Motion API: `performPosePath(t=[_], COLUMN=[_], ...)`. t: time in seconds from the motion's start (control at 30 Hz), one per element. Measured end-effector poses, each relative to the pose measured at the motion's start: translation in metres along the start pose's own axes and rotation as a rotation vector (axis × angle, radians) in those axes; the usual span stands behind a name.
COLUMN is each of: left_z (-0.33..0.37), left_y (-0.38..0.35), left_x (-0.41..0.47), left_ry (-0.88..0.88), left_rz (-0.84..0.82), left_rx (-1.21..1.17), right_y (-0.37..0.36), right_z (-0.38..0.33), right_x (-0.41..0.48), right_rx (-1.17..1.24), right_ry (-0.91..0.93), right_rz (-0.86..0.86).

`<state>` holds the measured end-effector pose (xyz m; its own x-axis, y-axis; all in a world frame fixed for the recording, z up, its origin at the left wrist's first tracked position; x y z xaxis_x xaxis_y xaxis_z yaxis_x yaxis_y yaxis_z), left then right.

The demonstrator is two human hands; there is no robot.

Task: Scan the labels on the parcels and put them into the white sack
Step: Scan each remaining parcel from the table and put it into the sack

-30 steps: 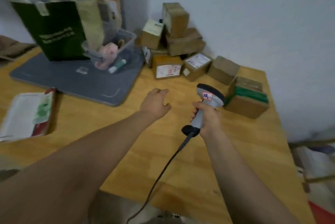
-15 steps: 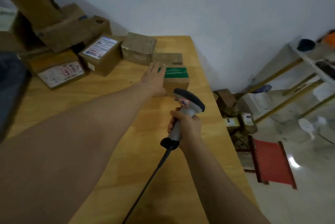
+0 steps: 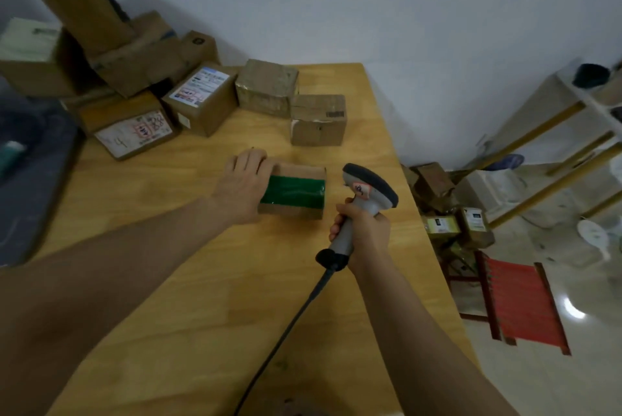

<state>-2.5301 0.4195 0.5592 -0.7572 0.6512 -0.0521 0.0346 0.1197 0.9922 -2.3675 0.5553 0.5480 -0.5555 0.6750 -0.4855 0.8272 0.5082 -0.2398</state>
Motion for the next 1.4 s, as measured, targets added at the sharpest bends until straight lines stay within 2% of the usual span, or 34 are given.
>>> performPosePath(t=[0.03, 0.17, 0.33, 0.4, 0.5, 0.57, 0.67, 0.73, 0.8, 0.87, 0.9, 1.0, 1.1, 1.2, 1.27, 1.33, 1.4], left_z=[-0.01, -0.031, -0.038, -0.032, -0.025, -0.027, -0.038, -0.042, -0.037, -0.026, -0.024, -0.031, -0.053, -0.072, -0.075, -0.08, -0.088], left_y=[-0.007, -0.032, -0.024, -0.028, -0.033, -0.031, -0.022, -0.008, -0.007, -0.013, -0.016, -0.021, -0.025, -0.039, -0.053, -0.063, -0.066], left_x=[-0.021, -0.083, -0.083, -0.08, -0.076, -0.076, -0.081, -0.073, -0.061, -0.061, -0.062, -0.062, -0.076, -0.101, -0.122, -0.145, -0.165], left_ry=[-0.019, -0.023, 0.422, 0.53, 0.627, 0.611, 0.575, 0.478, 0.276, 0.084, 0.052, 0.121, 0.289, 0.493, 0.679, 0.86, 0.931], left_rz=[0.012, -0.124, -0.156, -0.243, -0.328, -0.337, -0.491, -0.428, -0.343, -0.432, -0.47, -0.452, -0.495, -0.577, -0.581, -0.492, -0.438], left_rx=[-0.016, -0.103, -0.641, -0.742, -0.747, -0.628, -0.287, -0.081, -0.067, -0.142, -0.179, -0.198, -0.247, -0.521, -0.92, -1.35, -1.634], right_y=[0.001, 0.004, -0.005, -0.008, -0.011, -0.016, -0.018, -0.013, -0.008, -0.005, -0.004, 0.003, -0.001, -0.024, -0.036, -0.047, -0.058], right_z=[-0.001, 0.007, 0.02, 0.023, 0.023, 0.022, 0.028, 0.033, 0.037, 0.045, 0.049, 0.06, 0.072, 0.086, 0.093, 0.097, 0.098], right_x=[-0.001, -0.004, -0.009, -0.011, -0.009, -0.009, -0.013, -0.015, -0.018, -0.024, -0.028, -0.037, -0.047, -0.062, -0.069, -0.074, -0.08], right_rx=[-0.004, -0.051, -0.112, -0.138, -0.236, -0.3, -0.305, -0.308, -0.281, -0.26, -0.264, -0.261, -0.191, -0.142, -0.162, -0.184, -0.182], right_ry=[0.0, -0.013, -0.037, -0.033, 0.014, 0.034, 0.009, 0.018, 0.012, -0.026, -0.05, -0.111, -0.158, -0.193, -0.202, -0.197, -0.184], right_rz=[0.017, 0.058, 0.027, 0.01, -0.003, -0.043, -0.061, -0.016, 0.031, 0.039, 0.037, 0.062, 0.059, -0.034, -0.075, -0.122, -0.187])
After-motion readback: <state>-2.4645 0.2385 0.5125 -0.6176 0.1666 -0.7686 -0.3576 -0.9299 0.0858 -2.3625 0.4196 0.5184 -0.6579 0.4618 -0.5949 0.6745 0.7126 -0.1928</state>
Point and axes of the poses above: each hand's wrist, its own x-axis towards the middle knuckle, its own y-axis out of the back of the hand, z = x × y, the point moved 5 cm from there along x, towards the middle knuckle, and after that the axes turned 9 degrees about y, right-handed, at the moved point
